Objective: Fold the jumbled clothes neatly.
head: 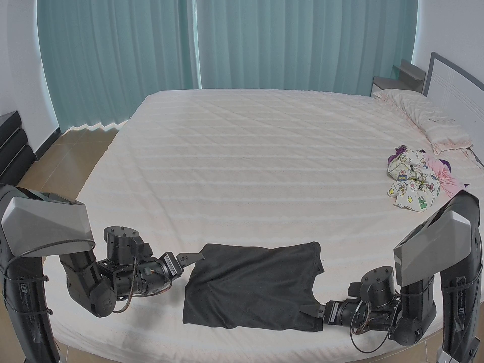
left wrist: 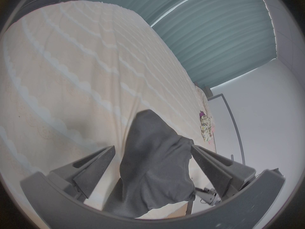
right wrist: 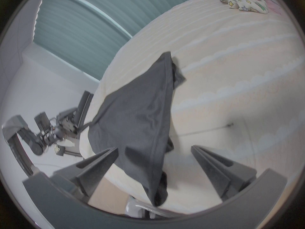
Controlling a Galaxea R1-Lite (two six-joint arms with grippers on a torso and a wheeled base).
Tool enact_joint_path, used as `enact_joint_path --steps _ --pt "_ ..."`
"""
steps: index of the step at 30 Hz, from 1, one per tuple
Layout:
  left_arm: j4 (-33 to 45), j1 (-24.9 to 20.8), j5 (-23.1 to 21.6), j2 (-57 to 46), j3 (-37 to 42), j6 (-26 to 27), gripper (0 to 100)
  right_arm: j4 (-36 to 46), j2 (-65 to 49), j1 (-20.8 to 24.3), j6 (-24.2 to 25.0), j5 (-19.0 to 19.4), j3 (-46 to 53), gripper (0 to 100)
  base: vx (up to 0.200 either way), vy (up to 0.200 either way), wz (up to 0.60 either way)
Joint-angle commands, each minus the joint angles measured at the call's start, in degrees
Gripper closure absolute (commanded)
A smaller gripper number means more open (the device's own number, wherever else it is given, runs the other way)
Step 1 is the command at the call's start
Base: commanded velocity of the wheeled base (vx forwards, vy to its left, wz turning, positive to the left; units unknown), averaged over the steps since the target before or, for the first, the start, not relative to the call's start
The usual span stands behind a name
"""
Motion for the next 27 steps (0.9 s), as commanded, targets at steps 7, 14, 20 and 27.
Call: enact_joint_path --steps 7,14,20,27 --pt "0.0 1.1 -0.1 -0.5 0.1 -0.1 0 -0.5 1.4 1.4 -5.9 -0.4 5.6 100 0.000 0.000 0.00" --pt "0.0 1.1 -0.1 -0.3 0.1 0.0 0 -0.5 1.4 -0.9 -10.0 -0.4 7.6 100 0.000 0.000 0.00" --pt "0.0 1.1 -0.1 -0.1 0.0 0.0 0 -0.5 1.4 -0.9 -10.8 -0.4 8.2 0 0.000 0.000 0.00" --pt "0.0 1.1 -0.1 0.0 -0.2 0.0 0 -0.5 -3.9 -4.3 -12.0 -0.3 7.7 0 0.000 0.000 0.00"
